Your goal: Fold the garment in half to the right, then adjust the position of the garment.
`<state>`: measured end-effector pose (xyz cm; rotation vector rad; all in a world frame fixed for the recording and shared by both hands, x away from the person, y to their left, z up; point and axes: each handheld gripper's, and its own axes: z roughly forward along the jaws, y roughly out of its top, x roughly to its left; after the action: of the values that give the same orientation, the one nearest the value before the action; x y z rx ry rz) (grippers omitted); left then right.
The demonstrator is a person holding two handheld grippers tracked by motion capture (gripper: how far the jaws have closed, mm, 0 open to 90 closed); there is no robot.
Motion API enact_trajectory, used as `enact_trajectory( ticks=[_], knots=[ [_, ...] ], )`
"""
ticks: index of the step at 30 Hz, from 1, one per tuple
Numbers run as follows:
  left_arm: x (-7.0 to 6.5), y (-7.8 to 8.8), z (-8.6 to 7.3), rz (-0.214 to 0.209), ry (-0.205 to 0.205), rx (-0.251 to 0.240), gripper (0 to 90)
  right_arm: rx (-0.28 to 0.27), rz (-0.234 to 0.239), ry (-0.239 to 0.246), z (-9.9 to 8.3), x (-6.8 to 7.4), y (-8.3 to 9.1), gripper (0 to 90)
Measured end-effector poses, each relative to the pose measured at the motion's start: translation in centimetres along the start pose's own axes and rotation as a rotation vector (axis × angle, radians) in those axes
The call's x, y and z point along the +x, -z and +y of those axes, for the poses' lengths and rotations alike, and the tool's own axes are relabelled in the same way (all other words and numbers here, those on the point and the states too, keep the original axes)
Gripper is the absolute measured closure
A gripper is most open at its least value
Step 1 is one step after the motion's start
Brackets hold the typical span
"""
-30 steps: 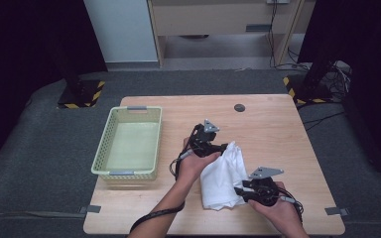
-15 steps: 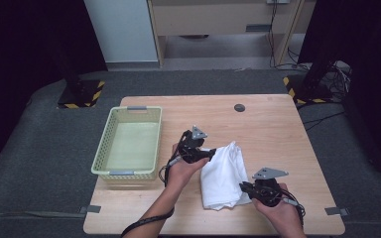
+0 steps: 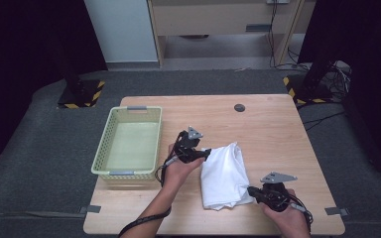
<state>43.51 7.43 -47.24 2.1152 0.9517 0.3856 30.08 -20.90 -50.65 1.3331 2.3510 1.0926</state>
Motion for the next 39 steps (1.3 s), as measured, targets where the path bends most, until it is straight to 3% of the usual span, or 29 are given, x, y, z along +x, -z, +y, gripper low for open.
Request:
enact_trajectory(
  ticks=[8,10,13,15,20,25,31,35,39],
  knots=[
    [0.1,-0.3,-0.3,-0.001,0.003,0.013,39.2,0.0,-0.002,-0.005,-0.1,-0.3,0.2,83.7],
    [0.2,-0.3,-0.3,0.0,0.002,0.022,38.6,0.008,0.004,-0.008,-0.2,-0.4,0.2,75.6],
    [0.6,-0.7,-0.4,0.005,0.002,0.051,36.0,0.018,0.003,-0.024,-0.3,-0.4,0.0,50.6],
    [0.9,-1.1,-0.4,0.01,0.005,0.072,33.2,-0.005,0.008,-0.042,-0.4,-0.4,-0.1,40.2],
    [1.4,-2.3,-0.6,0.016,0.022,0.107,29.4,0.015,0.017,-0.04,-0.2,-0.3,-0.8,26.9],
    [1.5,-3.5,-0.5,0.016,0.028,0.122,28.0,0.028,0.025,-0.039,0.3,0.0,-1.8,20.1],
    [1.6,-4.7,-0.7,0.021,0.038,0.139,27.1,0.005,0.017,-0.059,1.5,0.1,-2.9,14.6],
    [1.5,-5.2,-1.1,0.013,0.035,0.156,27.3,0.007,0.002,-0.082,2.2,0.0,-3.6,17.4],
    [1.3,-5.4,-1.2,0.002,0.031,0.159,27.5,0.055,-0.024,-0.07,2.1,0.1,-4.2,20.2]
  ],
)
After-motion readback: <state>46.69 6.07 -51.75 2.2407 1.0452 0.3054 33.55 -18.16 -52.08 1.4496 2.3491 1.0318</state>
